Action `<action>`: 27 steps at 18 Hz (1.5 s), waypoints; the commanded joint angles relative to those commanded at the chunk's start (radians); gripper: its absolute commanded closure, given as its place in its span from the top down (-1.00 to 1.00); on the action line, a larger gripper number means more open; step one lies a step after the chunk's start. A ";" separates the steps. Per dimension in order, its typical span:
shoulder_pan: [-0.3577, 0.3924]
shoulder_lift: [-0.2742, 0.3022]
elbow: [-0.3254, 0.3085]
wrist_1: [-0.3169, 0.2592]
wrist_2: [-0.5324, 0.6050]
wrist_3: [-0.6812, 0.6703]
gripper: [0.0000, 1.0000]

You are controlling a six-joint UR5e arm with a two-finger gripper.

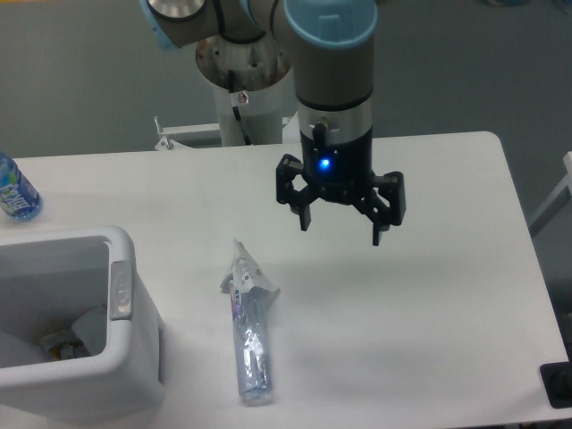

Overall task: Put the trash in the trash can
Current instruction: 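Lower the open gripper toward the crumpled plastic wrapper on the bottle, then close the gripper on the crumpled plastic wrapper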

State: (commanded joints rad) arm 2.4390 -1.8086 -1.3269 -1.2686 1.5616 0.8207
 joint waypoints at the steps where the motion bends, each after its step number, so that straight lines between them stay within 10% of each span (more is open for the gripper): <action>1: -0.003 0.000 -0.008 0.003 0.002 -0.002 1.00; 17: -0.092 -0.006 -0.296 0.135 0.008 -0.121 1.00; 27: -0.182 -0.133 -0.376 0.199 -0.031 -0.193 1.00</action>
State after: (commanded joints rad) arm 2.2565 -1.9419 -1.7027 -1.0693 1.5309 0.6275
